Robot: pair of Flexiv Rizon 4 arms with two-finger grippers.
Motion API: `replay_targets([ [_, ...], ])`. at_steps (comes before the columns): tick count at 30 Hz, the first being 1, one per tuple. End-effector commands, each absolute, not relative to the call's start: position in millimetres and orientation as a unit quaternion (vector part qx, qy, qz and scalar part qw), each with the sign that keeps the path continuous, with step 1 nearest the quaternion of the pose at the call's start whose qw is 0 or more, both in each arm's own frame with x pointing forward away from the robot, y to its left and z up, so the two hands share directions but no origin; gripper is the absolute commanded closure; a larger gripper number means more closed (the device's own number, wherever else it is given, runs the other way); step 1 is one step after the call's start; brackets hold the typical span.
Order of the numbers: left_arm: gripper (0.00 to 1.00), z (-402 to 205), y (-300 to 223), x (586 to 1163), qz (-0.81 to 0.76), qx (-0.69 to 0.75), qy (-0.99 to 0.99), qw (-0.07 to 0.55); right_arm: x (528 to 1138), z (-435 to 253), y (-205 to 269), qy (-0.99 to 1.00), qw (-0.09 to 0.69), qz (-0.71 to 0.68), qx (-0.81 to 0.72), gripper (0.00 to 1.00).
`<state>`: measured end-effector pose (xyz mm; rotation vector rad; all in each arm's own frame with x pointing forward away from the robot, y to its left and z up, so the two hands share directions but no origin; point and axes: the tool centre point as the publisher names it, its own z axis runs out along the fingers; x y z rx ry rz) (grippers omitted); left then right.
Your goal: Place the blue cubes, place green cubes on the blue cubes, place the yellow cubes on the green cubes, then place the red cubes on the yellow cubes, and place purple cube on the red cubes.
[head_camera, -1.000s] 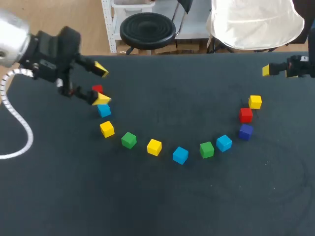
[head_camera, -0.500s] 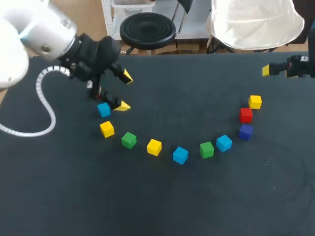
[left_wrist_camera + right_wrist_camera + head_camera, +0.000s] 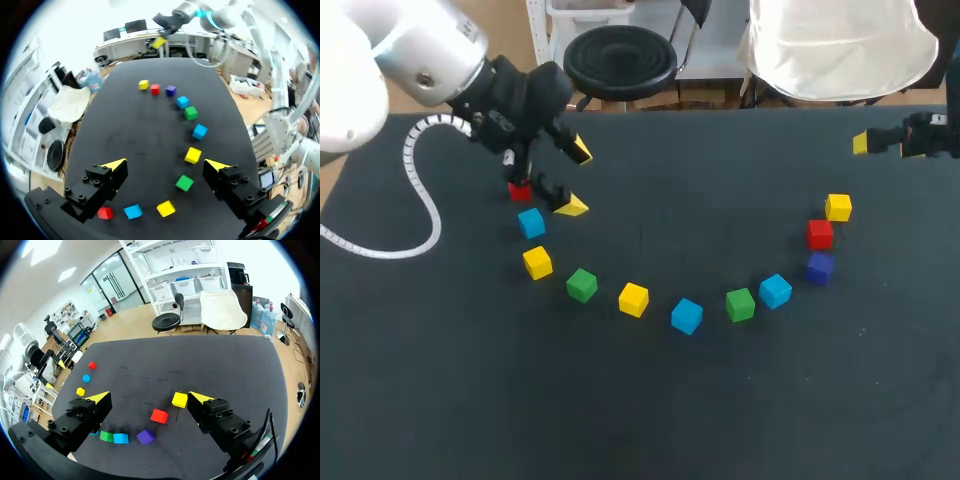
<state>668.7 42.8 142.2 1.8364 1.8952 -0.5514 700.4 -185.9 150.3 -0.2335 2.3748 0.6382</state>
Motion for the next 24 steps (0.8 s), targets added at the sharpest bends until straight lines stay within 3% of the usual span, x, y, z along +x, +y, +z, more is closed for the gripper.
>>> replay_targets([
  [1, 0.0, 137, 46, 690, -0.178, 0.651, 0.707, 0.211, 700, 150, -185, 0.908, 0.33, 0.242, -0.088, 0.0],
  [7, 0.0, 148, 42, 713, -0.183, 0.673, 0.673, 0.246, 700, 150, -185, 0.908, 0.33, 0.242, -0.088, 0.0],
  [17, 0.0, 124, 40, 738, -0.181, 0.697, 0.666, 0.193, 700, 150, -185, 0.908, 0.33, 0.242, -0.088, 0.0],
  [24, 0.0, 106, 49, 733, -0.184, 0.665, 0.695, 0.202, 700, 150, -185, 0.908, 0.33, 0.242, -0.088, 0.0],
])
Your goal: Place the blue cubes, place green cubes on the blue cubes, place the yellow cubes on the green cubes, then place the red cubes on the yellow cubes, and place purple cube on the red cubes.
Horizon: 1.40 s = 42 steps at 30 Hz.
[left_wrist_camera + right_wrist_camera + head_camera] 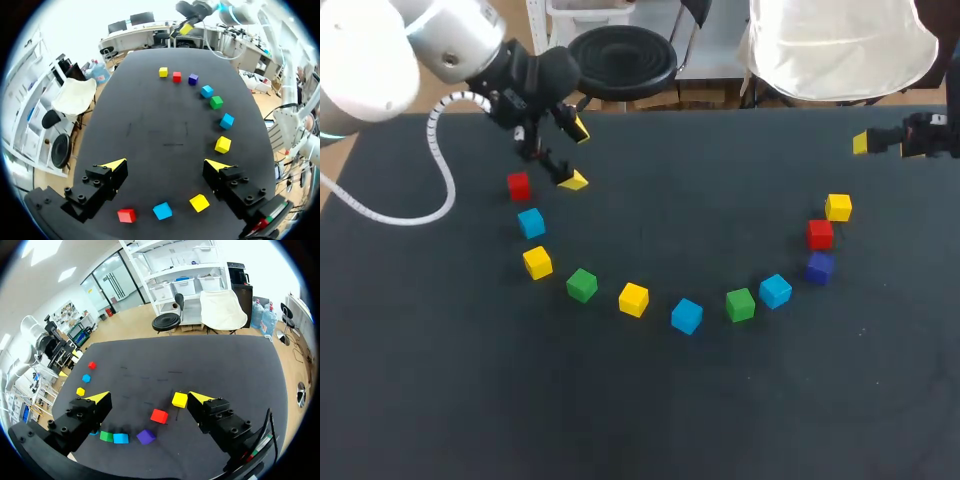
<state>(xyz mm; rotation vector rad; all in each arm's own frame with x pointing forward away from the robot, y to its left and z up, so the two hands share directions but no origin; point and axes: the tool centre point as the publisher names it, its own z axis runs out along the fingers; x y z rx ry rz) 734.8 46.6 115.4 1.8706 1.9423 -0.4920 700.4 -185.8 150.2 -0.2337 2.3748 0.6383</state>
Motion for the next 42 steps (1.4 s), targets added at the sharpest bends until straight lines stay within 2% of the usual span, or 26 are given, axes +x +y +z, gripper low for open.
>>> replay_targets([
  [1, 0.0, 104, 50, 731, -0.189, 0.662, 0.696, 0.204, 700, 150, -185, 0.908, 0.33, 0.242, -0.088, 0.0],
  [26, 0.0, 96, 58, 727, -0.2, 0.667, 0.69, 0.197, 700, 150, -185, 0.908, 0.33, 0.242, -0.088, 0.0],
  [28, 0.0, 96, 58, 727, -0.2, 0.667, 0.69, 0.197, 704, 169, -167, 0.901, 0.33, 0.226, -0.167, 0.0],
  [36, 0.0, 96, 58, 727, -0.2, 0.667, 0.69, 0.197, 711, 161, -100, 0.86, 0.217, 0.254, -0.387, 0.0],
  [42, 0.0, 96, 58, 727, -0.2, 0.667, 0.69, 0.197, 685, 136, -63, 0.796, 0.086, 0.274, -0.533, 0.0],
])
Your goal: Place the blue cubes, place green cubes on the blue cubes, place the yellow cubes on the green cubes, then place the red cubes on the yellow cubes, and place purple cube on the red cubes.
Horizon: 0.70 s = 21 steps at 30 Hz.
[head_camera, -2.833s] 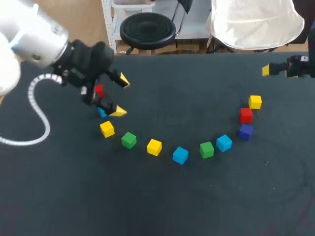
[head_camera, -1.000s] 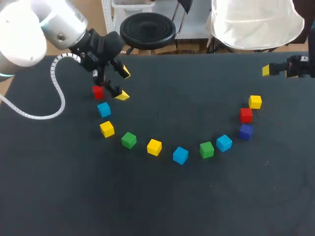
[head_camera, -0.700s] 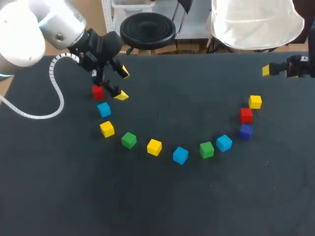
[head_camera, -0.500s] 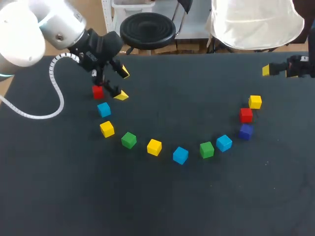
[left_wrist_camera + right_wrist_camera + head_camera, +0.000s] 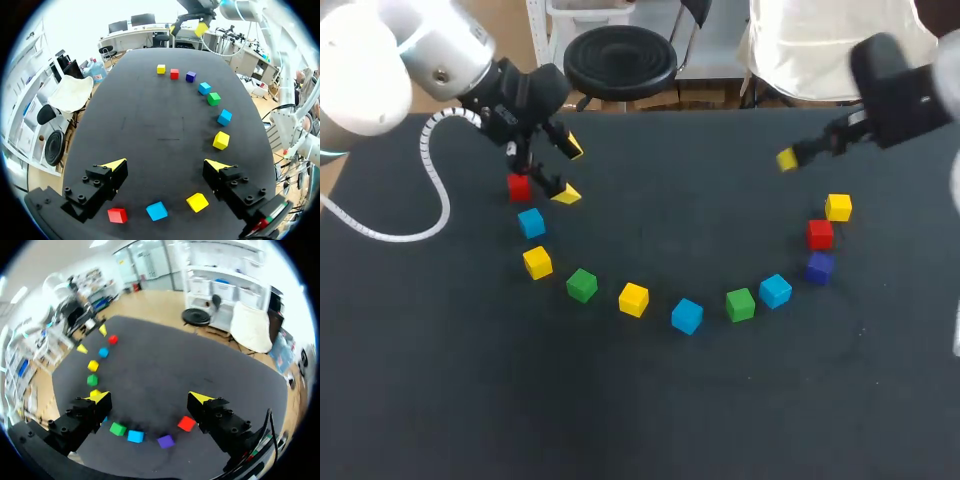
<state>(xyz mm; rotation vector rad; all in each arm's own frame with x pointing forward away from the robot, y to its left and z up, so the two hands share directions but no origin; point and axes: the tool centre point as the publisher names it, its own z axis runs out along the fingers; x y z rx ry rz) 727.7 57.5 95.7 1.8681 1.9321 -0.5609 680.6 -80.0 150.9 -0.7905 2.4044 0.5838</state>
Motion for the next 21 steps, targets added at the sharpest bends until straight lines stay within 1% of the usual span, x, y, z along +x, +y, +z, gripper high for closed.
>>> replay_targets([
  [1, 0.0, 95.8, 57.9, 727.2, -0.2, 0.667, 0.69, 0.197, 685.1, 136.0, -63.3, 0.796, 0.086, 0.274, -0.533, 0.0],
  [20, 0.0, 95.8, 57.9, 727.2, -0.2, 0.667, 0.69, 0.197, 685.1, 136.0, -63.3, 0.796, 0.086, 0.274, -0.533, 0.0],
  [21, 0.0, 95.8, 57.9, 727.2, -0.2, 0.667, 0.69, 0.197, 676.3, 130.7, -55.6, 0.79, 0.097, 0.274, -0.539, 0.0],
])
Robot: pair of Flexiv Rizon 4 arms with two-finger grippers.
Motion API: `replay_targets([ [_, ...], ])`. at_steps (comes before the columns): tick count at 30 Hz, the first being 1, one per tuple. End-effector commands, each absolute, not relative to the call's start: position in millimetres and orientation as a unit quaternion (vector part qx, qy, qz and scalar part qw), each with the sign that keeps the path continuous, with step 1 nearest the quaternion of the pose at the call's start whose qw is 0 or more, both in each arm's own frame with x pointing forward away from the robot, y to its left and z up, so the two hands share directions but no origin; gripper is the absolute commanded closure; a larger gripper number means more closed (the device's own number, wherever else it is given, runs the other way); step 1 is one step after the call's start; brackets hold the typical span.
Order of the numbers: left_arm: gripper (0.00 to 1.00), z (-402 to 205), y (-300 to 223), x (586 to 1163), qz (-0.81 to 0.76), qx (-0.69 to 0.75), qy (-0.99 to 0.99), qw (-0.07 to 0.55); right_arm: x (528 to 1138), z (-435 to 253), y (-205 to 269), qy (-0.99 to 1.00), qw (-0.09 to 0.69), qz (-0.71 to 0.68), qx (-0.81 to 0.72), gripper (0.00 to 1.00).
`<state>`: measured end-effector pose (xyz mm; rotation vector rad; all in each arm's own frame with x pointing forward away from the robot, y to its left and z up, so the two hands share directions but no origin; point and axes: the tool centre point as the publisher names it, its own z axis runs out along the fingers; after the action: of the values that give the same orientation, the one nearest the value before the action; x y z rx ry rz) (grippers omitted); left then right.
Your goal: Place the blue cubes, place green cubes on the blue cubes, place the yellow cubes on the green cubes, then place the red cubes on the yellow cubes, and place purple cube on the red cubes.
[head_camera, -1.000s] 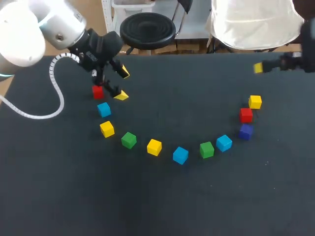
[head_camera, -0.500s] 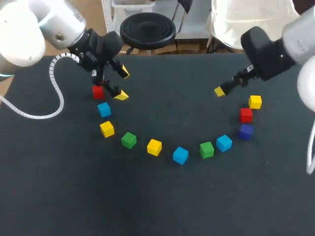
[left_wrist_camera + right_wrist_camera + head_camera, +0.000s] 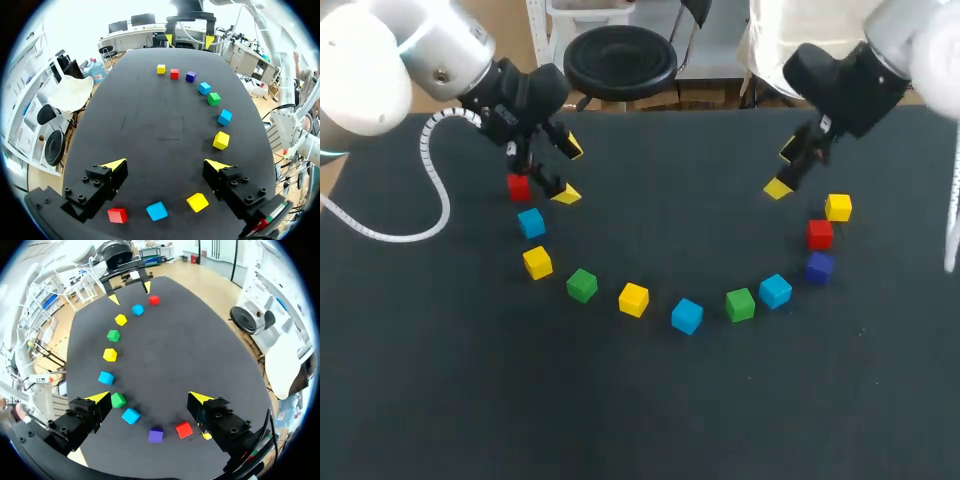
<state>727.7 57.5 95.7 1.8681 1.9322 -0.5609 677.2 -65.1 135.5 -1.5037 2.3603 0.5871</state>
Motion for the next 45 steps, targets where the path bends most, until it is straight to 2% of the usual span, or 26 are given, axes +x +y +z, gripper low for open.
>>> replay_targets([
  [1, 0.0, 96, 58, 727, -0.2, 0.667, 0.69, 0.197, 666, 125, -45, 0.787, 0.101, 0.275, -0.544, 0.0],
  [8, 0.0, 96, 58, 727, -0.2, 0.667, 0.69, 0.197, 602, 93, -10, 0.785, 0.088, 0.263, -0.553, 0.0],
  [14, 0.0, 96, 58, 727, -0.2, 0.667, 0.69, 0.197, 560, 93, -8, 0.805, 0.074, 0.228, -0.543, 0.0],
  [19, 0.0, 96, 58, 727, -0.2, 0.667, 0.69, 0.197, 532, 98, -6, 0.82, 0.103, 0.178, -0.535, 0.0],
  [26, 0.0, 96, 58, 727, -0.2, 0.667, 0.69, 0.197, 515, 94, 5, 0.822, 0.147, 0.141, -0.532, 0.0],
  [37, 0.0, 96, 58, 727, -0.2, 0.667, 0.69, 0.197, 512, 72, 46, 0.822, 0.132, 0.121, -0.541, 0.0],
  [45, 0.0, 96, 58, 727, -0.2, 0.667, 0.69, 0.197, 509, 73, 45, 0.841, 0.125, 0.125, -0.512, 0.0],
])
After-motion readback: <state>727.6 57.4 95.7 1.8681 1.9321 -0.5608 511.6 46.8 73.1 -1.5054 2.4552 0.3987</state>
